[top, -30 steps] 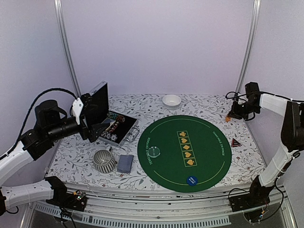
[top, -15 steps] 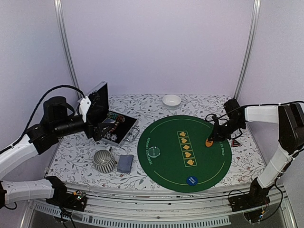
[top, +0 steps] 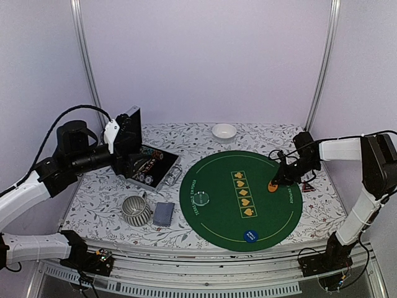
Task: Distribute texas hold em gaming equipment
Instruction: Place the big blind button on the poker table mat.
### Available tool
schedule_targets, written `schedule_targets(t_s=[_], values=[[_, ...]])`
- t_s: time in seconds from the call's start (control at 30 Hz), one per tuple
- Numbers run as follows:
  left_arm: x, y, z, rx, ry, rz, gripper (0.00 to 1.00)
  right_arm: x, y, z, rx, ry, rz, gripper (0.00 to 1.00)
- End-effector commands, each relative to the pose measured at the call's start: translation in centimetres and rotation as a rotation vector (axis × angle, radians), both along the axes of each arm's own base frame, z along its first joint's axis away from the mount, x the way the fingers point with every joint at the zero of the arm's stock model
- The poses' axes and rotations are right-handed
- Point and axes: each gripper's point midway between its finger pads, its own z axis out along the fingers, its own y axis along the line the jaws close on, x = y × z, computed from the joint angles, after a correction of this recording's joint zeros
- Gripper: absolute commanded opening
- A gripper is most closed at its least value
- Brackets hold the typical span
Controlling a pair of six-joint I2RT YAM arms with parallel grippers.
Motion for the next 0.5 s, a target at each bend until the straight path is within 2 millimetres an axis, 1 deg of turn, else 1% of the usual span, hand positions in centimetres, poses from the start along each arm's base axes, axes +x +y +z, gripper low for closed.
schedule_targets(t_s=[0.0,0.17,0.3,0.37,0.47], values=[[0.6,0.6,0.0,-0.006,-0.031,0.031,0.98,2.0,-0.9,-0.1,0.026,-0.028,-0.022,0.03],[0.6,0.9,-0.4,0.002,-0.039,0.044,0.98,1.8,-1.1,-1.0,0.038,-0.005,-0.029,0.03],[0.5,1.1,-0.6,0.006,-0.042,0.048,0.98,1.4,-2.1,-1.8,0.027,0.019,-0.057,0.04],[0.5,1.1,-0.6,0.005,-0.043,0.049,0.98,1.4,-2.6,-2.0,0.016,0.023,-0.072,0.11],[0.4,1.1,-0.6,0.004,-0.046,0.048,0.98,1.5,-3.4,-2.1,-0.024,0.029,-0.1,0.27]])
